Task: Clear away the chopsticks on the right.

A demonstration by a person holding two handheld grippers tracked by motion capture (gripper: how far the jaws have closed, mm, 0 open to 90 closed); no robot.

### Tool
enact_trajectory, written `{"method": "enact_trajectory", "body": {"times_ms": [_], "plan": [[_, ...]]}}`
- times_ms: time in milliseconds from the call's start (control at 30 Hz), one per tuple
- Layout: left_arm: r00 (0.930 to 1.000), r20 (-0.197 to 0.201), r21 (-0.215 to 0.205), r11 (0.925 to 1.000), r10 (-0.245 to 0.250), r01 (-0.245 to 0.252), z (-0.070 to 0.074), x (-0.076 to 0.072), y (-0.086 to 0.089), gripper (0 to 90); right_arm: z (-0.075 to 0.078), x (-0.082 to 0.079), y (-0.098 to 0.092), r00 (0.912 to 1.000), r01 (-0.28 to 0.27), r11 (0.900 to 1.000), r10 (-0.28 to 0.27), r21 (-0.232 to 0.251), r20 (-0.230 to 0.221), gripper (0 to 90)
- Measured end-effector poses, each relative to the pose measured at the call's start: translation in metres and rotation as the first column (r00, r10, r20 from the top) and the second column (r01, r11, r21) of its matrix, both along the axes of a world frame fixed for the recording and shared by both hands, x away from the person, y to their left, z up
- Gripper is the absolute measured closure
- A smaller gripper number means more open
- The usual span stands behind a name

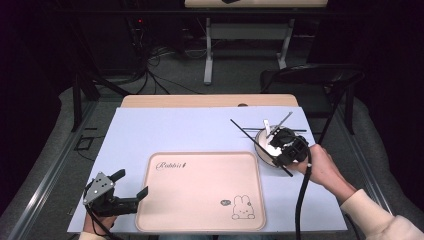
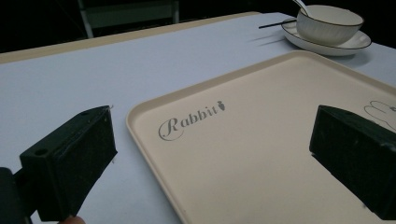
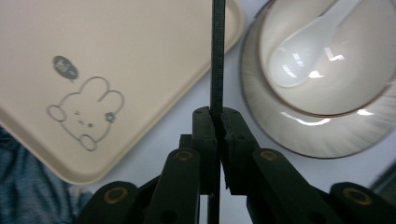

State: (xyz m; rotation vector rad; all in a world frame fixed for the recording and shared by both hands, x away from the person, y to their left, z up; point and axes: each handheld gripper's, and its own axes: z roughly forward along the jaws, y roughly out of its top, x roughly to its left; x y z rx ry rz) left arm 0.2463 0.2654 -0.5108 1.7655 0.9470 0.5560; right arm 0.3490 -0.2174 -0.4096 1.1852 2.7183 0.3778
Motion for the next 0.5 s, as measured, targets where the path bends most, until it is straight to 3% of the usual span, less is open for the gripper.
{"method": "enact_trajectory", "body": {"times_ms": [233,367,500], "plan": [[1.0000,0.002,0.000,1.0000,-0.001,0.001,0.000,0.000,0.000,0.1,-0.022,-0.014,0.017,0.9976,0.024,0.998,-0.020,0.060,-0.066,84.8],[1.0000,0.002,-0.001,1.0000,-0.002,0.002,0.000,0.000,0.000,0.1,-0.041,-0.022,0.027,0.9892,0.063,0.993,-0.049,0.100,-0.138,84.8],[1.0000,0.001,0.000,1.0000,-0.001,0.001,0.000,0.000,0.000,0.2,-0.058,-0.025,0.033,0.9855,0.071,0.987,-0.046,0.146,-0.163,84.8]]}}
